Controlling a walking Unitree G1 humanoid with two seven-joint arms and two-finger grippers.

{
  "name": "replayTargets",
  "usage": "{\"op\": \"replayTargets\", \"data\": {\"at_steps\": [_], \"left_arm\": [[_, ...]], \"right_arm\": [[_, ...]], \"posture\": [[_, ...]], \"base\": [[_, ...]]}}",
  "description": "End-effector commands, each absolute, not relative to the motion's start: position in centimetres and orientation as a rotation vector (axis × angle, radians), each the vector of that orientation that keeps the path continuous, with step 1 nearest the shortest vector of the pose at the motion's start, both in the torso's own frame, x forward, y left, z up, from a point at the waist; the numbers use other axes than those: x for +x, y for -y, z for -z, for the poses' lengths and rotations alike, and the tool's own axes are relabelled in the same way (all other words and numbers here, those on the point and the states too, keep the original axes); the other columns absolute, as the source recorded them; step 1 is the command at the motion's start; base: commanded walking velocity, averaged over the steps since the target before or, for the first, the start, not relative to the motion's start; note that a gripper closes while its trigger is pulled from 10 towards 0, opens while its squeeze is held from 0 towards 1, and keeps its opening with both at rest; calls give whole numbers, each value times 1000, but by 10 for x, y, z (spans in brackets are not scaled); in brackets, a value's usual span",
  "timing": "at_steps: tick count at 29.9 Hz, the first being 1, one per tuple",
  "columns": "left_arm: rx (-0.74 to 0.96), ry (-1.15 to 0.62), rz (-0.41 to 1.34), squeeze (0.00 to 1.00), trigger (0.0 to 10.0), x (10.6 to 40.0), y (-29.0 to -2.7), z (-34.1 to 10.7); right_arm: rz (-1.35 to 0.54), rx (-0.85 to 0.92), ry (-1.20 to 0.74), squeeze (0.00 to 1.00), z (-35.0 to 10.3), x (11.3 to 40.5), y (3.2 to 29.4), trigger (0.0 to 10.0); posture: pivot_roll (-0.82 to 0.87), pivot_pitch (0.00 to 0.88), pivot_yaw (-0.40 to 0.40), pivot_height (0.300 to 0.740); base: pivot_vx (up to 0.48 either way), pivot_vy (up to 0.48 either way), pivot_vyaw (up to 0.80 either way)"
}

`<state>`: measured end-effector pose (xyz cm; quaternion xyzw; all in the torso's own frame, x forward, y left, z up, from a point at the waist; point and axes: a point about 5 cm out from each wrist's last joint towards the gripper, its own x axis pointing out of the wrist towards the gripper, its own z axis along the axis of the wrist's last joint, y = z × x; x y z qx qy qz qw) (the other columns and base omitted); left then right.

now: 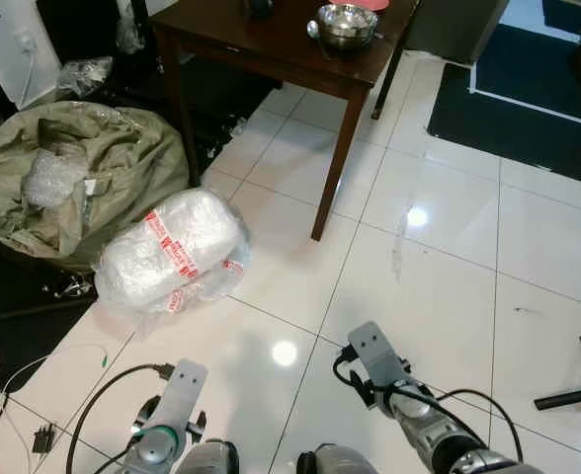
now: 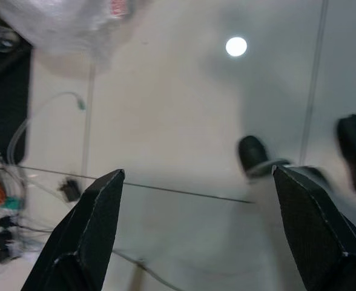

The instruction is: Setting the table

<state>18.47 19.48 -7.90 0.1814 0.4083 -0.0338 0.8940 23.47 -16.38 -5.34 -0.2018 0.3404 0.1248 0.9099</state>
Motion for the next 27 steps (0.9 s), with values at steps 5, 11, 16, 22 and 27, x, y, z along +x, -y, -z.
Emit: {"op": "replayTargets", "data": {"at_steps": [5, 11, 16, 22, 27], "left_arm": [[362, -824, 31, 0, 10000, 182, -209, 76], [366, -730, -8, 0, 10000, 188, -221, 68], [388, -658, -25, 0, 10000, 197, -228, 58], [327, -374, -30, 0, 10000, 244, -222, 16], [259, -105, -35, 0, 10000, 276, -202, -49]], "right_arm": [[-225, -376, -714, 0, 58, 224, 175, 10000], [-225, -353, -621, 0, 49, 234, 170, 10000], [-193, -323, -522, 0, 37, 246, 168, 10000], [-113, -220, -230, 0, -10, 284, 164, 10000], [-56, -106, -41, 0, -53, 309, 161, 10000]], "posture": [[-41, 0, 8, 740], [-65, 0, 18, 740], [-68, 0, 20, 740], [-61, 0, 21, 740], [-56, 0, 17, 740]], "base": [[0, 0, 0], [0, 0, 0], [0, 0, 0], [0, 0, 0], [0, 0, 0]]}}
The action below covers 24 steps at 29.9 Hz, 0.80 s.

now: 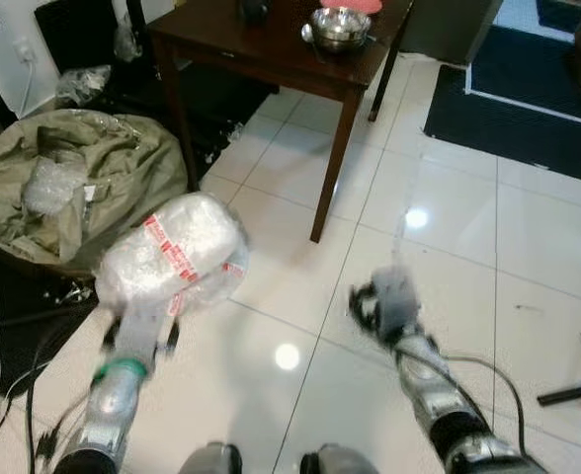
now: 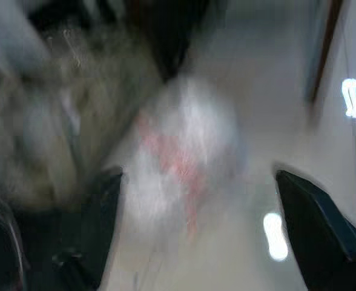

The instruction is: Setting the table

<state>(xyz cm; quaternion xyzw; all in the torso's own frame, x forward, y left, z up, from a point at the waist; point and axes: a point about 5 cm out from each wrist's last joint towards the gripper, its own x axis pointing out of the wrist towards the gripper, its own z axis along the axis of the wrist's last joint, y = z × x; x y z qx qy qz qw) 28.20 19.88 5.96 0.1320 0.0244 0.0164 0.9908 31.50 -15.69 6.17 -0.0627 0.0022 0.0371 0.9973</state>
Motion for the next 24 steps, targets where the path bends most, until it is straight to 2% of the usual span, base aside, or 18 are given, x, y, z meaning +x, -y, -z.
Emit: {"op": "replayTargets", "data": {"at_steps": [1, 3, 5, 10, 13, 17, 24], "left_arm": [[239, -52, -39, 0, 10000, 280, -197, -65], [216, 6, -50, 0, 10000, 285, -194, -82], [186, 120, -78, 0, 10000, 293, -189, -118], [166, 228, -126, 0, 10000, 292, -190, -150], [171, 222, -126, 0, 10000, 287, -189, -153], [161, 123, -113, 0, 10000, 271, -190, -142], [145, 82, -106, 0, 10000, 269, -188, -141]], "right_arm": [[-46, -83, -1, 0, -63, 314, 160, 10000], [-50, -69, 50, 0, -76, 318, 158, 10000], [-84, -52, 142, 0, -100, 324, 152, 10000], [-152, -82, 201, 0, -111, 315, 146, 10000], [-153, -79, 199, 0, -111, 311, 147, 10000], [-105, -35, 211, 0, -120, 304, 153, 10000], [-72, -15, 214, 0, -130, 304, 156, 10000]], "posture": [[-56, 0, 17, 740], [-52, 0, 13, 740], [-44, 0, 6, 740], [-41, 0, -2, 740], [-42, 0, -1, 740], [-55, 0, 9, 740], [-55, 0, 7, 740]], "base": [[0, 0, 0], [0, 0, 0], [0, 0, 0], [0, 0, 0], [0, 0, 0], [0, 0, 0], [0, 0, 0]]}}
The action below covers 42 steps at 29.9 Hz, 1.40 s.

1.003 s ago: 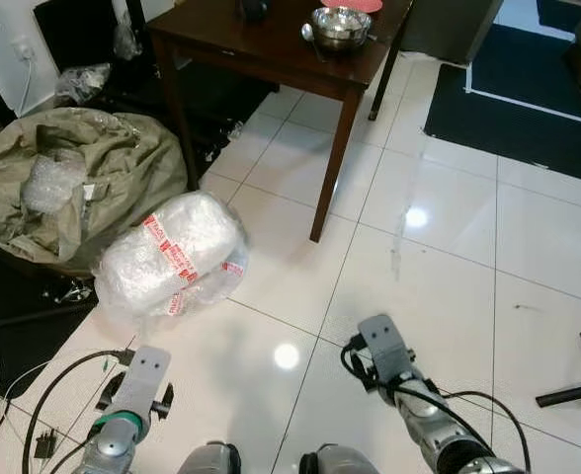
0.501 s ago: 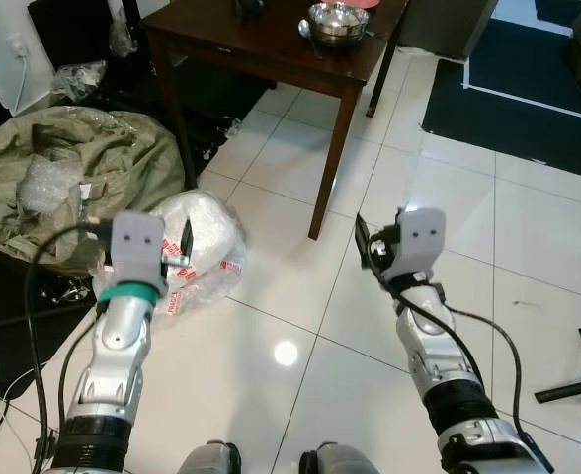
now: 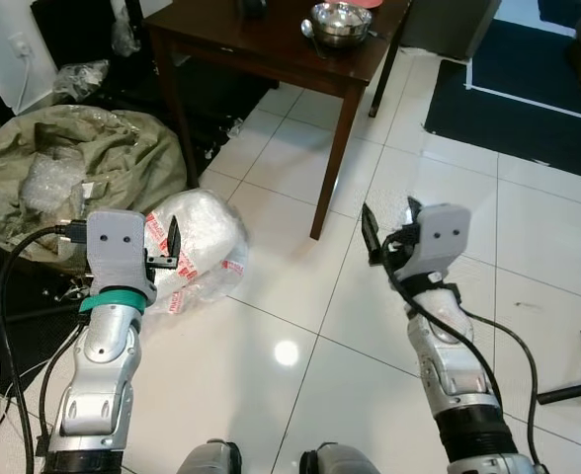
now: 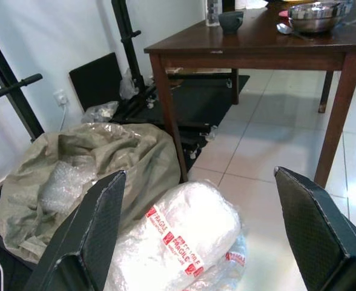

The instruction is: Setting the table

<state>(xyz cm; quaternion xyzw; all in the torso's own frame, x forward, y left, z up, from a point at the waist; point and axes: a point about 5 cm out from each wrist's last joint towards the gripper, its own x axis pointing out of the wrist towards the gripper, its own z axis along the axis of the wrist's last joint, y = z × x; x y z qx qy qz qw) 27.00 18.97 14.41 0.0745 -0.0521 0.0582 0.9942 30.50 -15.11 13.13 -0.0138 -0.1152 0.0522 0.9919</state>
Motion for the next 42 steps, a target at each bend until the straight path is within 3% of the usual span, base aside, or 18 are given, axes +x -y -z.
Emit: {"op": "replayTargets", "data": {"at_steps": [1, 24, 42], "left_arm": [[145, 73, -102, 0, 10000, 268, -188, -142], [156, -30, -60, 0, 10000, 264, -185, -125], [137, -36, -61, 0, 10000, 266, -179, -123]], "right_arm": [[-57, -12, 209, 0, -130, 303, 159, 10000], [-42, 5, 113, 0, -112, 283, 161, 10000], [-40, 0, 122, 0, -118, 286, 162, 10000]], "posture": [[-56, 0, 8, 740], [-80, 0, 24, 740], [-80, 0, 11, 740]], "base": [[0, 0, 0], [0, 0, 0], [0, 0, 0]]}}
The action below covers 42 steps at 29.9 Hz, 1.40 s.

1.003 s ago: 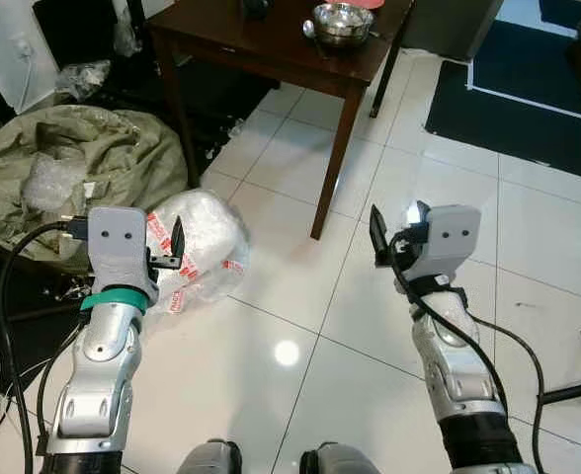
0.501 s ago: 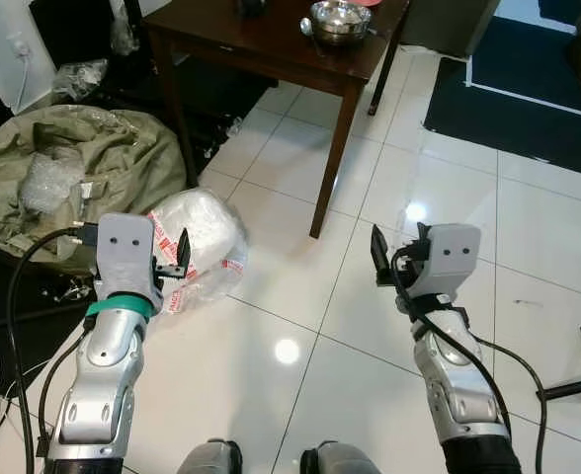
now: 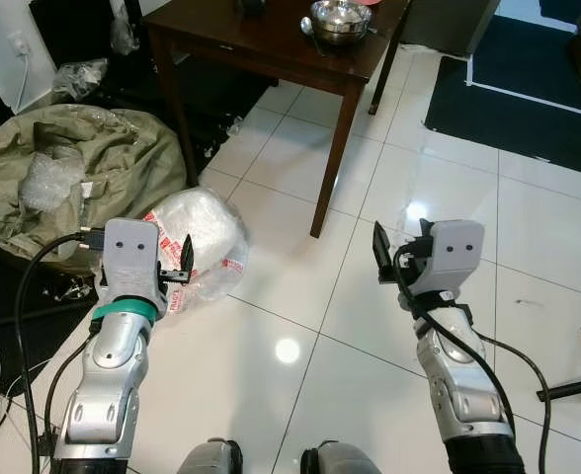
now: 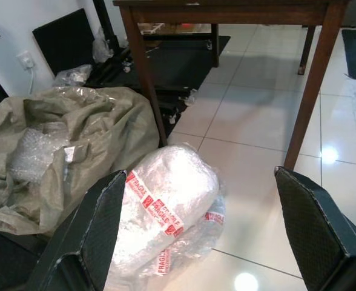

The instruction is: Setting the table

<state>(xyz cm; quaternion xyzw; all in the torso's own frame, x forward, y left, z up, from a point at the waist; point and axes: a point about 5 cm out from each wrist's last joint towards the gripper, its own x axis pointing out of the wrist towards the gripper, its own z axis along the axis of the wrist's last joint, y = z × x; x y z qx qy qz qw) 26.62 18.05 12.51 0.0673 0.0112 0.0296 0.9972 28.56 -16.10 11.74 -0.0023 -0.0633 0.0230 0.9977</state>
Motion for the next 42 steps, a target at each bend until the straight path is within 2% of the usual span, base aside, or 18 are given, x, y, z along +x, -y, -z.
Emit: {"op": "replayTargets", "data": {"at_steps": [1, 19, 42], "left_arm": [[137, -35, -61, 0, 10000, 266, -179, -123], [140, -22, -35, 0, 10000, 271, -164, -124], [149, -29, -46, 0, 10000, 269, -167, -124]], "right_arm": [[-40, 0, 122, 0, -118, 286, 162, 10000], [-36, -3, 106, 0, -117, 288, 160, 10000], [-32, 1, 86, 0, -112, 288, 157, 10000]], "posture": [[-80, 0, 11, 740], [-70, 0, 7, 740], [-51, 0, 5, 740]], "base": [[0, 0, 0], [0, 0, 0], [0, 0, 0]]}}
